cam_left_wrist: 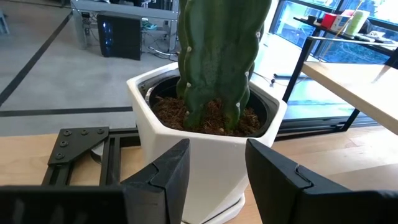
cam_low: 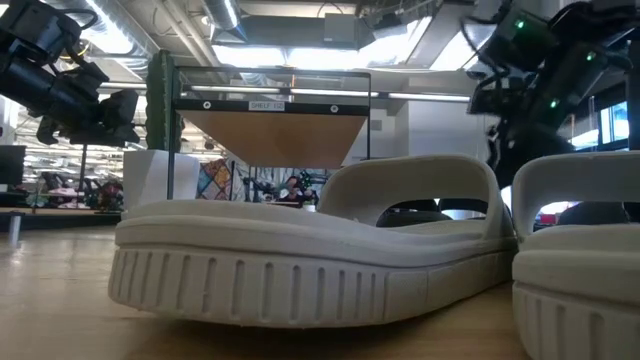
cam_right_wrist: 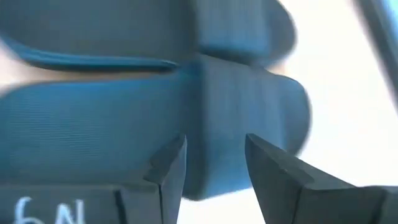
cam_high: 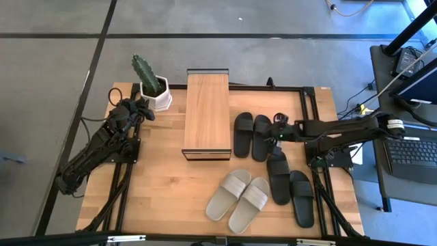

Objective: Pick and place slides into the shelf
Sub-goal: Put the top right black slide on the shelf

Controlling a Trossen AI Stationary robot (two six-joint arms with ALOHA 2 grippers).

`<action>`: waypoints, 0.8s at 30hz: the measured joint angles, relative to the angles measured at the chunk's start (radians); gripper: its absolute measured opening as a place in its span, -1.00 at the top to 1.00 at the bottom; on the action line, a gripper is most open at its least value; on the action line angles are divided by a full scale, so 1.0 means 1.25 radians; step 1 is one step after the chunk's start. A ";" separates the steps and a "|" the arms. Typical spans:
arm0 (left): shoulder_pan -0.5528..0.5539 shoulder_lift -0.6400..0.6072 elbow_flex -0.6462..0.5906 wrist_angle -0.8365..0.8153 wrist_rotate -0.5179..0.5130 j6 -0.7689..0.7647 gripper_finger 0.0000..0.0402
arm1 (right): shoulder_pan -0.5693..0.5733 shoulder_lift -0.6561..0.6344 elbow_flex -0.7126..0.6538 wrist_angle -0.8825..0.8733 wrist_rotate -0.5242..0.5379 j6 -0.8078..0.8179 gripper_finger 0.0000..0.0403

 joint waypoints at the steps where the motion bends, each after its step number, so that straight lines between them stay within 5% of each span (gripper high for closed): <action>1: 0.000 0.000 0.000 0.000 0.000 0.000 0.27 | 0.005 0.015 0.000 0.000 0.037 0.007 0.18; 13: 0.000 0.000 0.000 0.000 0.000 0.000 0.27 | 0.011 0.137 0.000 0.059 0.122 0.014 0.23; 24: 0.000 0.000 0.000 -0.001 0.000 0.001 0.27 | 0.011 0.139 0.000 0.074 0.155 0.014 0.92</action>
